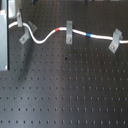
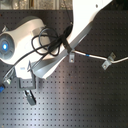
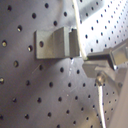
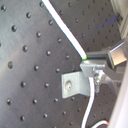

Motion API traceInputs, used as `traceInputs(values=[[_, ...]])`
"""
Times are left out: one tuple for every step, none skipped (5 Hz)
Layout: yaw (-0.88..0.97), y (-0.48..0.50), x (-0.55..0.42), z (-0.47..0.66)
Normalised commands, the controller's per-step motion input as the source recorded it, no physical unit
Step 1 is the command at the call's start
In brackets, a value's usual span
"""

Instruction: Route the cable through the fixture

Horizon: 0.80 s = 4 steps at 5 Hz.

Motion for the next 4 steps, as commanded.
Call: traceInputs(values=[[-0.02, -0.446, 0.159, -0.04], [-0.02, -0.332, 0.038, -0.02], [-0.14, -0.108, 0.152, 0.0], [0.0, -0.009, -0.068, 0.12]])
